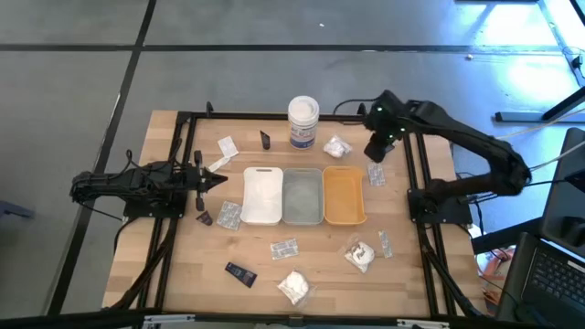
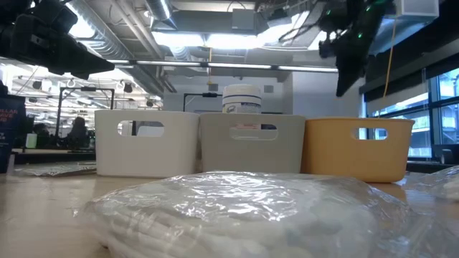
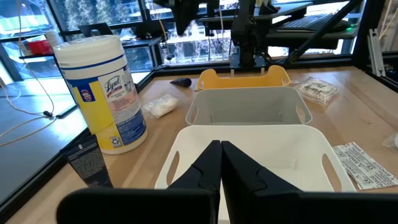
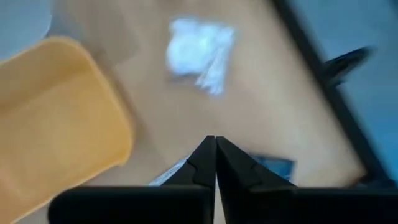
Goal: Pick & Place Travel size toiletries
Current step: Put the black shave cream into the yellow bin
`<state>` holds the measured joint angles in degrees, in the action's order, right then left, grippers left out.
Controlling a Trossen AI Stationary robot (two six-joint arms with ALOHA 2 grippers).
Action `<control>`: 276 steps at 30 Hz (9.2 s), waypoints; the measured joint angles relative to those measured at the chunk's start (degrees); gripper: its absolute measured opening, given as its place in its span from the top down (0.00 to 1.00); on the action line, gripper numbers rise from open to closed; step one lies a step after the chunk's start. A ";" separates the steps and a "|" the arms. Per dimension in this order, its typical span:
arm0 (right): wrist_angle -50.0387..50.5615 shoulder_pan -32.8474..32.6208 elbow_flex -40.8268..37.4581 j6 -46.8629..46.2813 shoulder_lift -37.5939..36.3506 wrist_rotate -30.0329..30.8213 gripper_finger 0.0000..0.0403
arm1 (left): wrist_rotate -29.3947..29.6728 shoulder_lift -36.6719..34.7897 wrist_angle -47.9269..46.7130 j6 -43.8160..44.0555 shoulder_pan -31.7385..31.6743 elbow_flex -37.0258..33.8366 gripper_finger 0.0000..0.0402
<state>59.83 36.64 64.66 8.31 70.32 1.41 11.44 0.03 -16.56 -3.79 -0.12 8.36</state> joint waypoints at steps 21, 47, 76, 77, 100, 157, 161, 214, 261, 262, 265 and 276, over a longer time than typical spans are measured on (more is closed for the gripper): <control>4.17 -2.87 -9.52 22.76 -0.85 7.59 0.73 | 0.00 0.02 0.00 0.00 0.02 0.00 0.99; -13.03 -3.49 -20.27 28.68 15.12 17.56 0.41 | 0.00 0.01 0.00 0.00 0.02 0.00 0.99; -20.21 0.77 -19.86 26.29 21.18 17.66 0.60 | 0.00 0.00 0.00 0.01 0.00 0.00 0.99; -21.29 0.81 -19.59 25.54 20.62 17.50 0.61 | 0.00 0.02 0.00 0.00 0.02 0.00 0.99; -10.98 -1.81 5.63 2.23 16.00 12.26 0.83 | -0.04 0.00 0.00 0.00 0.01 0.00 0.99; -0.87 -14.29 -13.73 -48.57 0.55 6.35 0.79 | -0.02 0.01 0.00 0.01 0.01 0.00 0.99; -0.89 -13.91 -13.73 -48.61 0.55 6.33 0.70 | -0.02 0.00 0.00 0.00 0.00 0.00 0.99; -16.91 9.75 -23.15 -72.78 14.00 7.76 0.41 | -0.11 0.00 0.00 0.00 0.00 0.00 0.99; -21.67 11.47 -29.81 -66.85 8.90 2.04 0.67 | -0.17 0.00 0.00 0.00 0.02 0.00 0.99; -21.58 11.31 -29.79 -66.25 8.31 1.57 0.67 | -0.17 0.02 0.00 0.00 0.02 0.00 0.99; -20.91 10.47 -29.79 -65.16 6.82 1.27 0.65 | -0.17 0.02 0.00 0.00 0.00 0.00 0.99; -21.63 6.65 -29.62 -62.88 -1.14 0.70 0.67 | -0.17 0.01 0.00 0.00 0.00 0.00 0.99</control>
<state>38.20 43.29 35.05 -54.57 69.18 2.11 11.27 0.05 -16.56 -3.79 -0.12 8.36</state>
